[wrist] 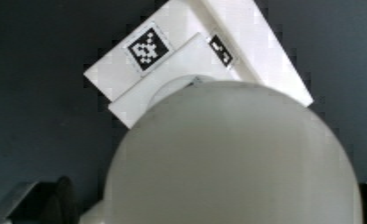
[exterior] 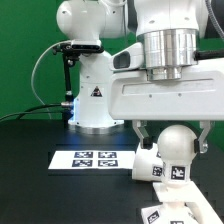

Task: Assemble lamp

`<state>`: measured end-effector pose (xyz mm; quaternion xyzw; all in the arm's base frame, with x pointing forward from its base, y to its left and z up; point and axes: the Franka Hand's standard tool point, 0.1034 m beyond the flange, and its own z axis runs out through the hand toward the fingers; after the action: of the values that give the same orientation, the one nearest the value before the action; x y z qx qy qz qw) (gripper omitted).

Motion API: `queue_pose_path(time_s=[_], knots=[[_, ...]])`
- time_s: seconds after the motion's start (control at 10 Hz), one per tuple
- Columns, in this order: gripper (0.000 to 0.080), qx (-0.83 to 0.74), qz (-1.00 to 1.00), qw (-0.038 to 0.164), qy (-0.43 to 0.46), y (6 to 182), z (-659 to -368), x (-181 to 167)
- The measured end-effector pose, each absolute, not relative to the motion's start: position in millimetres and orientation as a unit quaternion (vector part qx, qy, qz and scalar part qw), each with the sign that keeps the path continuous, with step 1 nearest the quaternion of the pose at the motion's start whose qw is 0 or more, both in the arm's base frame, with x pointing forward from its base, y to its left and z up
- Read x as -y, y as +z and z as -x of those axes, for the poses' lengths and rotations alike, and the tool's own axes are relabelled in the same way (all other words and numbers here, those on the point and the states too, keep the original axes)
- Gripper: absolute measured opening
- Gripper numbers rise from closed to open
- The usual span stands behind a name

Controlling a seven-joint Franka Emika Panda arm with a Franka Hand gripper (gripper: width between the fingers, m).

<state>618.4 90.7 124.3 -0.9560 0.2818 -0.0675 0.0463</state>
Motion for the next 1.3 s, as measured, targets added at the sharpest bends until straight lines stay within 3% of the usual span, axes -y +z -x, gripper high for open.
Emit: queue_pose_path(time_s=[0.2, 0.4, 0.5, 0.6, 0.7, 1.1, 1.3], knots=[[0.0699, -0.123, 0.989, 0.013, -0.080, 125.5, -619.0, -101.2], [0.0699, -0.079, 0.993, 0.007, -0.081, 126.0, -620.2, -101.0], [0.0699, -0.092, 0.992, 0.008, -0.081, 125.6, -620.1, -100.8], [0.0590, -0.095, 0.992, 0.009, -0.081, 125.7, -620.2, -100.7], [0.0574, -0.110, 0.991, 0.010, -0.081, 125.5, -620.2, -100.6], [0.0574, -0.292, 0.952, 0.024, -0.083, 125.2, -620.6, -98.6], [0.0574, -0.470, 0.881, 0.043, -0.047, 124.1, -618.2, -98.7]])
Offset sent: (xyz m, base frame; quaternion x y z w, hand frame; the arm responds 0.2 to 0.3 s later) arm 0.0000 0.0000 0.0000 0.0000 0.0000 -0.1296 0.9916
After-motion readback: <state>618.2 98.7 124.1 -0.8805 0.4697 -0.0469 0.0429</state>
